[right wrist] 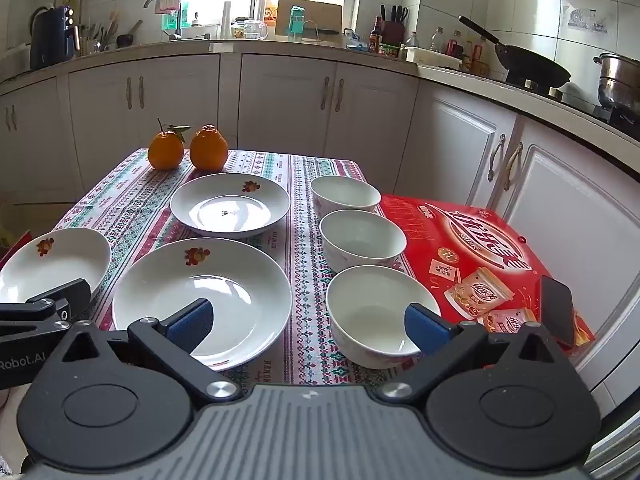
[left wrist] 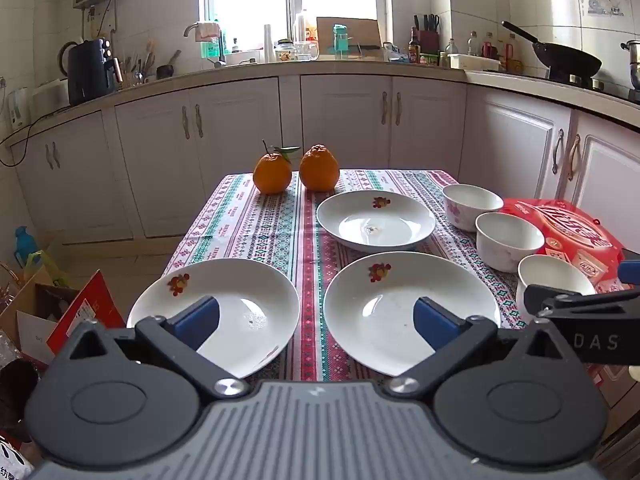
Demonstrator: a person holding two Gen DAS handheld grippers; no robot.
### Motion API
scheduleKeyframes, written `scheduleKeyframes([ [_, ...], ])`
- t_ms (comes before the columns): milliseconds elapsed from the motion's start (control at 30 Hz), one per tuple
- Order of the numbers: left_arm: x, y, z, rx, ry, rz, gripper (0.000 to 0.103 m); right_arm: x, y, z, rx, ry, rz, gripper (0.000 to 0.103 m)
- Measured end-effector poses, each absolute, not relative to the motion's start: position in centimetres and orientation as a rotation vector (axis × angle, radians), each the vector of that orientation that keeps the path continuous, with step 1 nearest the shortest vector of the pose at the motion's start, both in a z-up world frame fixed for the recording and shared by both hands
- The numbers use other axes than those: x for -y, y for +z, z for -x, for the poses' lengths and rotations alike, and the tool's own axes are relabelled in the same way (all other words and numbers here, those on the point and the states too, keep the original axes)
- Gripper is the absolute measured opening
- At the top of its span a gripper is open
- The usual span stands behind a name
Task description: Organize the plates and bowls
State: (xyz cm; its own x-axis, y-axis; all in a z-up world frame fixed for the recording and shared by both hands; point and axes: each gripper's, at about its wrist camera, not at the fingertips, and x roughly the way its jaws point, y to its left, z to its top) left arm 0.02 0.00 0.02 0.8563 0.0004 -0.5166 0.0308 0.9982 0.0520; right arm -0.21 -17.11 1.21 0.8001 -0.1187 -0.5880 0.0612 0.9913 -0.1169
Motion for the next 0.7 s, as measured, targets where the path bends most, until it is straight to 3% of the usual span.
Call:
scheduleKeyframes([
  [700,-0.13,-0.20,-0.15,-0.572,-0.006,-0.047,0.102,17.01,1.11,0.09,-0.654,-0.095,0.096,0.103],
])
